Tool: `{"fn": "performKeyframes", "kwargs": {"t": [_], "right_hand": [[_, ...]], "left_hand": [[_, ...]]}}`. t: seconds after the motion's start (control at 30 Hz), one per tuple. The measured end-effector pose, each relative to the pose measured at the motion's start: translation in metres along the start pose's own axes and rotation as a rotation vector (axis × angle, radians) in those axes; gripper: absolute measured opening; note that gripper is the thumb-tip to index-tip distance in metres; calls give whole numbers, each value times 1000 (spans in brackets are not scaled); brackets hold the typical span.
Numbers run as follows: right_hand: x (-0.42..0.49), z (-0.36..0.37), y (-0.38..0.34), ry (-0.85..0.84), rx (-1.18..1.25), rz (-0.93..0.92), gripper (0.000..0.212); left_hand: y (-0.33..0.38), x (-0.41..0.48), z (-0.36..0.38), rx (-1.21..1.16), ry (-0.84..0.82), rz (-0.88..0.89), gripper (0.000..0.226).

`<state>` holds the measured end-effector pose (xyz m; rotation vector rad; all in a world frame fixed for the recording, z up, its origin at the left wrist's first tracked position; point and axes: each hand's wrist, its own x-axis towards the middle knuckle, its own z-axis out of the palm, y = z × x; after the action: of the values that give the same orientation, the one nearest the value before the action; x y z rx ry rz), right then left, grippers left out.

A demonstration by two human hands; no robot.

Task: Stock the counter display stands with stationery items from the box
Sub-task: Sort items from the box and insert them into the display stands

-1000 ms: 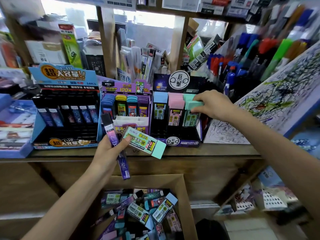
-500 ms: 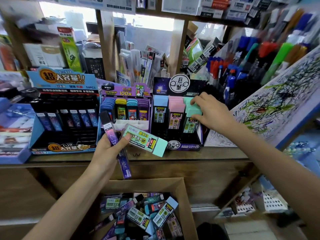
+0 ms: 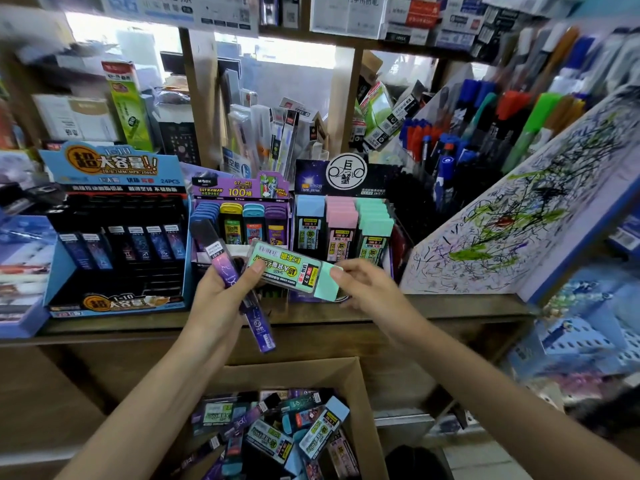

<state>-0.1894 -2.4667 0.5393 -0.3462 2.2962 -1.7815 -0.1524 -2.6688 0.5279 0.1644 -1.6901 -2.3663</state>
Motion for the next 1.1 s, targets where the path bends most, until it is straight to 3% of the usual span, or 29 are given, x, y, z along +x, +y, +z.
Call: {"fn": "performKeyframes", "kwargs": {"t": [0.13,0.27,0.37,0.5,0.7,0.93,1.1], "right_hand": [[1,9,3,-3,379,112,11],[2,4,-4,24,515,123,12],[6,-6,-16,158,323,-8,20],[16,-41,-42,281,68,-160,10],[30,-96,-61,303,-661,-294,17],[41,-96,-59,113,-1088,-368,22],[41,-91,-62,11,-1171,-457,27]], "left_hand": [[0,-3,4,8,4,-22,19],[1,0,7,30,20,-29,13],[-2,-1,15,50,25,-57,15],[1,-2,18,24,39,-142,26],[4,-1,16,-1,43,-163,22],[0,-5,17,85,-11,-130,18],[-2,-6,11,142,-33,-129,20]]}}
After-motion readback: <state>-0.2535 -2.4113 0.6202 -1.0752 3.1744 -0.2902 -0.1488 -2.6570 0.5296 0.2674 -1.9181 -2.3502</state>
